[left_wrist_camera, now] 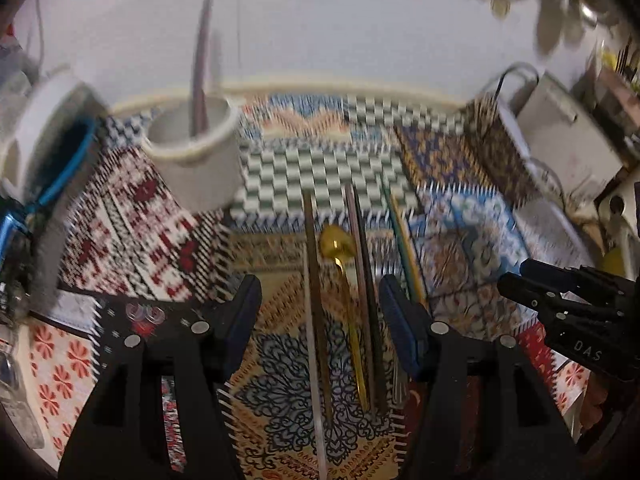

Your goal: Organize utensils

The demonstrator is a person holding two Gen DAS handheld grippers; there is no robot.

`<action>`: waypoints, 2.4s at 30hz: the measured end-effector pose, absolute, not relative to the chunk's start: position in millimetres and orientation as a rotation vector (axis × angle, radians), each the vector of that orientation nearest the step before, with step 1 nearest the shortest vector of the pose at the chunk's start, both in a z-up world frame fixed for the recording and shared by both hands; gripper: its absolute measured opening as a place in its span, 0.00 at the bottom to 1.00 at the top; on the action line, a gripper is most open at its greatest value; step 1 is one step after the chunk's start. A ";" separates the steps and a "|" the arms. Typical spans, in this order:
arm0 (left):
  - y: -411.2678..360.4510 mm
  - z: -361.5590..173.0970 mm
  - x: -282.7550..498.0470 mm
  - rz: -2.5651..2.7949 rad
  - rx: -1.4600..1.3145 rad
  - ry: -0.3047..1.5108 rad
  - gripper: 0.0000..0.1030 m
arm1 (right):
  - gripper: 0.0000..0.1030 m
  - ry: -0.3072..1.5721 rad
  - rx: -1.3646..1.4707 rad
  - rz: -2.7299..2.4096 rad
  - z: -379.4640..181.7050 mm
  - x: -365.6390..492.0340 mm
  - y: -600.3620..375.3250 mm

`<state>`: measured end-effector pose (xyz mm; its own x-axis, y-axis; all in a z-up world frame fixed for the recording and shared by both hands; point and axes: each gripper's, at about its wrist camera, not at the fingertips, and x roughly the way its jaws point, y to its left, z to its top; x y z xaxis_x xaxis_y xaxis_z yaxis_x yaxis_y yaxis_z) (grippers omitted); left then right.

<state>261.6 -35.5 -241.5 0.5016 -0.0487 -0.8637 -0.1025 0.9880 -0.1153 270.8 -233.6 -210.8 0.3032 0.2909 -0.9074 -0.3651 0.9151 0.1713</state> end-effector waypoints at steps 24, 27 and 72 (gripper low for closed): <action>-52.6 -306.3 298.5 -0.084 -0.171 1.201 0.18 | 0.19 1.298 -0.110 0.482 -268.9 262.5 -210.1; -51.3 -310.9 308.5 -0.070 -0.175 1.211 0.18 | 0.15 1.312 -0.087 0.460 -268.4 265.4 -222.2; -47.2 -268.6 306.7 -0.033 -0.197 1.080 0.02 | 0.05 1.238 0.026 0.496 -231.8 302.6 -232.7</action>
<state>306.7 -47.2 -268.6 0.4726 -0.1226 -0.8727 -0.0694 0.9820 -0.1755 302.6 -232.7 -231.8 0.2345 0.3754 -0.8967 -0.3477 0.8938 0.2833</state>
